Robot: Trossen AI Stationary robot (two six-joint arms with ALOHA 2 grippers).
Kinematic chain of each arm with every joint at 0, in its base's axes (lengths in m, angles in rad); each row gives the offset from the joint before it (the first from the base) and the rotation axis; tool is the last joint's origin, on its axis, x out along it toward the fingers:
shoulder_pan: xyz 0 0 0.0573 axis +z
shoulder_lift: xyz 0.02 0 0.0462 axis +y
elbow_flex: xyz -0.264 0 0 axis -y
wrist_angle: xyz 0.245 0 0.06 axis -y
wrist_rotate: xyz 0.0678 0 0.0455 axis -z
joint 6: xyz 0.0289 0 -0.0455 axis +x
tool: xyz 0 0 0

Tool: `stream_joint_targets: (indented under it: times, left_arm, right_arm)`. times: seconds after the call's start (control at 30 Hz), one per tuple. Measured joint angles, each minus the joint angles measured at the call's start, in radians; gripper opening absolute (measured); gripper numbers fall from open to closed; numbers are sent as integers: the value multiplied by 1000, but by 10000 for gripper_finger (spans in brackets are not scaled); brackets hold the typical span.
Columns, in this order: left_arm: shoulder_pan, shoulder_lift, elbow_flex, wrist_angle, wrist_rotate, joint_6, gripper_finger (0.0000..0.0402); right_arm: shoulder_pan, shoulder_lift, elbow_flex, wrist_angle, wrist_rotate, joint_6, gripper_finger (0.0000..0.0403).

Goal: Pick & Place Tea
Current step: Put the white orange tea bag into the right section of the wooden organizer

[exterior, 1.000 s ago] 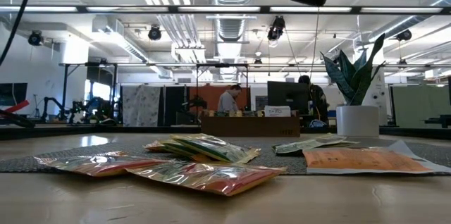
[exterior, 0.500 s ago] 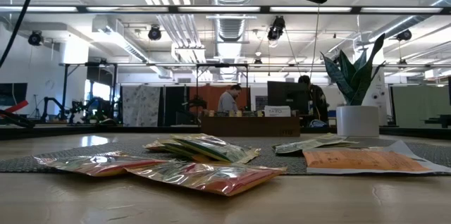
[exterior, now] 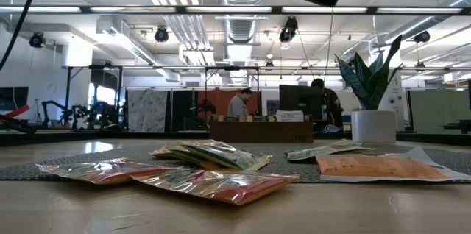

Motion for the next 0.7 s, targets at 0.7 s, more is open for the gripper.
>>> stream_joint_targets:
  times: [0.7]
  left_arm:
    - [-25, -35, -1, -136, -634, -561, 113]
  right_arm:
    - [-160, -34, 0, -1, 259, -76, 9]
